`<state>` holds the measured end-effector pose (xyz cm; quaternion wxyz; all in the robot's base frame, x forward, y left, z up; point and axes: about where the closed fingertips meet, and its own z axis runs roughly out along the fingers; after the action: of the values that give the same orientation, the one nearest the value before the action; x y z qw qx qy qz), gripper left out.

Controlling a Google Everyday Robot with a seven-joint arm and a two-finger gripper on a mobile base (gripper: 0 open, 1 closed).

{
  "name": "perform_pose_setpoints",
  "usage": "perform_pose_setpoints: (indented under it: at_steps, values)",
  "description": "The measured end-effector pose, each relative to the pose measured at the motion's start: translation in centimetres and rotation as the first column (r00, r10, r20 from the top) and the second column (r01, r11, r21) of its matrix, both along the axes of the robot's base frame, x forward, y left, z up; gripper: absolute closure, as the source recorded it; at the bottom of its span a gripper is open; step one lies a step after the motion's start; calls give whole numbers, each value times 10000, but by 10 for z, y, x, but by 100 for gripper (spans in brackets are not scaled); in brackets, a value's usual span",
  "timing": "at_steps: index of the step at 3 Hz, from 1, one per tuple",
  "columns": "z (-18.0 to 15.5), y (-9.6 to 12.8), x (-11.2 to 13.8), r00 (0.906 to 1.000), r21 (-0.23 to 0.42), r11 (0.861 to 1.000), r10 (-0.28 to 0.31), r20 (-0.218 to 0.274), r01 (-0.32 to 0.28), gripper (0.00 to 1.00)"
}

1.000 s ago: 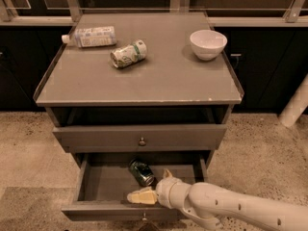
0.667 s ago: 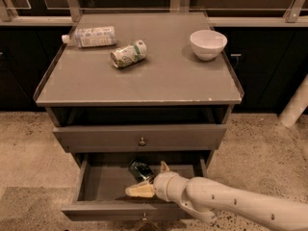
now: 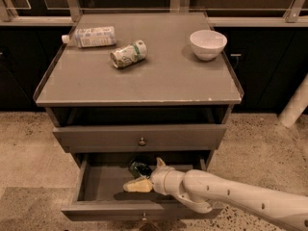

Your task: Pick green can from middle drawer and place on counter

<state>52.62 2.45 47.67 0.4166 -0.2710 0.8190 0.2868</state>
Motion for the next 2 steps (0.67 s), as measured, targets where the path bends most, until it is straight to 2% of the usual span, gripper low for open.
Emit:
perform_pose_setpoints:
  at_steps: [1, 2]
  values:
    - [-13, -3, 3, 9998, -599, 9980, -173, 84, 178, 0]
    - [-29, -9, 20, 9975, -1526, 9874, -334, 625, 426, 0]
